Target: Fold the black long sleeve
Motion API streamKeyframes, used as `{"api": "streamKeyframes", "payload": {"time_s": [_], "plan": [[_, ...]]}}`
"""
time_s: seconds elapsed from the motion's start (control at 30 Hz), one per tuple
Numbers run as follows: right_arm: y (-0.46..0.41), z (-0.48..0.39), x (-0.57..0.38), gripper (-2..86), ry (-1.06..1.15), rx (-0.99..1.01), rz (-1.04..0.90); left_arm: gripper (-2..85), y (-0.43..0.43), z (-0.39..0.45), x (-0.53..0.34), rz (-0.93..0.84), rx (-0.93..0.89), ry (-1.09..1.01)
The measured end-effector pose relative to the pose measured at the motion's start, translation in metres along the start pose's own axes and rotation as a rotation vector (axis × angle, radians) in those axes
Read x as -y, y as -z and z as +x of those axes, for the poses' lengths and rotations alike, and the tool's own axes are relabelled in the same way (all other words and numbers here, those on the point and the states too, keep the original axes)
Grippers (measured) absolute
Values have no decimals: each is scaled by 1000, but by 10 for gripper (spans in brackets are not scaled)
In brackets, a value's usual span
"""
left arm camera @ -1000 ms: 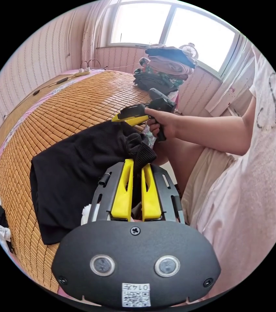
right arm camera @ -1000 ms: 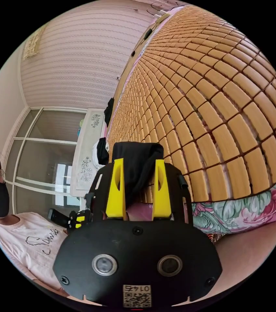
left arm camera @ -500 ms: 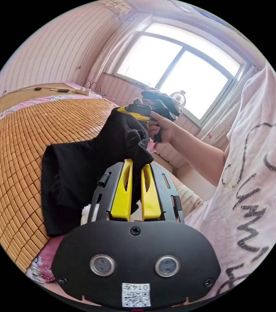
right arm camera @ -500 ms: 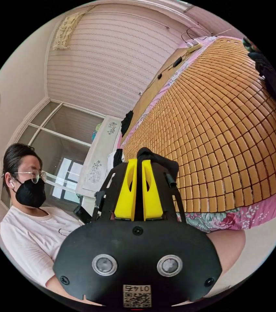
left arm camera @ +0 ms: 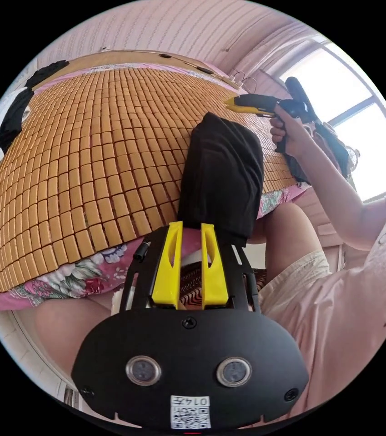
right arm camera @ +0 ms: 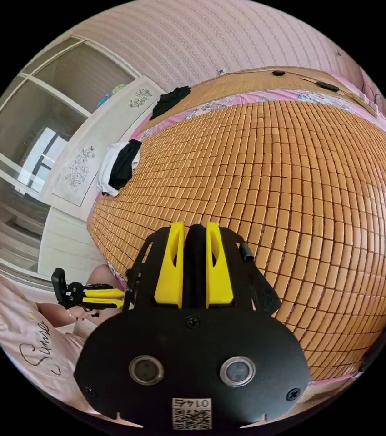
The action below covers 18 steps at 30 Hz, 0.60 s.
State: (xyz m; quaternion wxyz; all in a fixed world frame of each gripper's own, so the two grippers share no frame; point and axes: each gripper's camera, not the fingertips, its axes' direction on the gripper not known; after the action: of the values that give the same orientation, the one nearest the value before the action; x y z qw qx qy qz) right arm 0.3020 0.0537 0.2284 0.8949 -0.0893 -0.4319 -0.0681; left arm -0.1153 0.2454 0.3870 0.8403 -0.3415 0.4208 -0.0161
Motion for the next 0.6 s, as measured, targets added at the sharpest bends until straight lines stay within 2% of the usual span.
{"api": "streamKeyframes", "payload": {"time_s": [0.1, 0.17, 0.27, 0.37, 0.4, 0.47, 0.53, 0.6], "plan": [[-30, -23, 9, 147, 154, -90, -176, 92, 13, -4, -1, 63, -48, 56], [-56, -33, 12, 144, 196, -133, -293, 129, 14, 0, 2, 136, -77, 85], [-95, -48, 8, 136, 258, -173, -437, 140, -5, 12, 10, 107, -85, 75], [-101, -61, 4, 108, 287, -158, -449, 126, -36, 27, 16, -26, -8, 71], [-102, -67, -1, 79, 304, -76, -455, 117, -37, 30, 15, -18, 5, 60], [-103, -75, -12, 68, 315, -61, -434, 91, -42, 42, 9, -14, 97, 45], [-88, -84, -28, 53, 325, -49, -342, 68, -43, 51, 0, -3, 145, 13], [-63, -88, -44, 45, 304, 5, -218, 37, -39, 59, -8, 17, 109, -36]]}}
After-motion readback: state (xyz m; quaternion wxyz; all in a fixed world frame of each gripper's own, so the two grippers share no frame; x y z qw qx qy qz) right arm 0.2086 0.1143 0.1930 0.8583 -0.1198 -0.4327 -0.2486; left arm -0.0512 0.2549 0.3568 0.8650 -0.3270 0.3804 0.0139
